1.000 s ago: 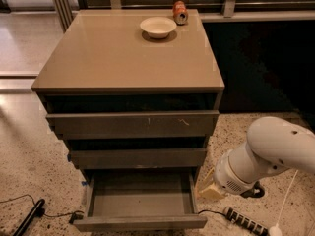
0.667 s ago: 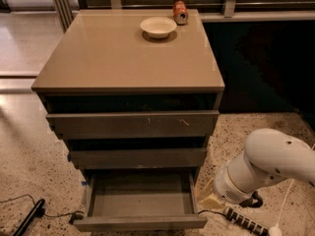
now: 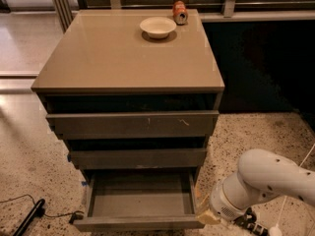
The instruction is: Close bottom drawer
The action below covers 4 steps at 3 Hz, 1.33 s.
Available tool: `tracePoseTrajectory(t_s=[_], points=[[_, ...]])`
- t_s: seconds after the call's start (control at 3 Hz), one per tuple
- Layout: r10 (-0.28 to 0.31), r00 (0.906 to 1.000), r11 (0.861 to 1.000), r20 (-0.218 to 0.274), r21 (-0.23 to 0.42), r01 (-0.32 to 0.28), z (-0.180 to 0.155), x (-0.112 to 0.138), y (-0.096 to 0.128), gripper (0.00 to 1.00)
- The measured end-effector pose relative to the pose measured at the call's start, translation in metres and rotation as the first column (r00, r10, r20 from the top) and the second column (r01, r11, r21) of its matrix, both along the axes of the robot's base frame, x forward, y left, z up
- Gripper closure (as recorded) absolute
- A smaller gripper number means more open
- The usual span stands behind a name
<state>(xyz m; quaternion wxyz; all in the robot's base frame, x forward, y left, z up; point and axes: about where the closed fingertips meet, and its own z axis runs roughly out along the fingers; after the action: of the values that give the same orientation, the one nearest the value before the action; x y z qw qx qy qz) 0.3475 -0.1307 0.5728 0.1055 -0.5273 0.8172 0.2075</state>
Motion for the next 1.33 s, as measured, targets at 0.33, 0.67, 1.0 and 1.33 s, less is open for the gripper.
tracePoseTrajectory(t_s=[0.33,0.67,1.0,1.33], points=[[0.047,0.9921,0.998,-0.117,-0.043,-0.053,-0.052,-0.031,0.003,1.00],[0.054,0.9914,0.998,-0.119,-0.038,-0.059,-0.057,-0.029,0.005,1.00],[0.067,0.9885,0.998,-0.136,-0.010,-0.069,-0.079,-0.026,0.011,1.00],[0.064,0.9885,0.998,-0.137,0.015,-0.062,-0.133,-0.005,0.029,1.00]])
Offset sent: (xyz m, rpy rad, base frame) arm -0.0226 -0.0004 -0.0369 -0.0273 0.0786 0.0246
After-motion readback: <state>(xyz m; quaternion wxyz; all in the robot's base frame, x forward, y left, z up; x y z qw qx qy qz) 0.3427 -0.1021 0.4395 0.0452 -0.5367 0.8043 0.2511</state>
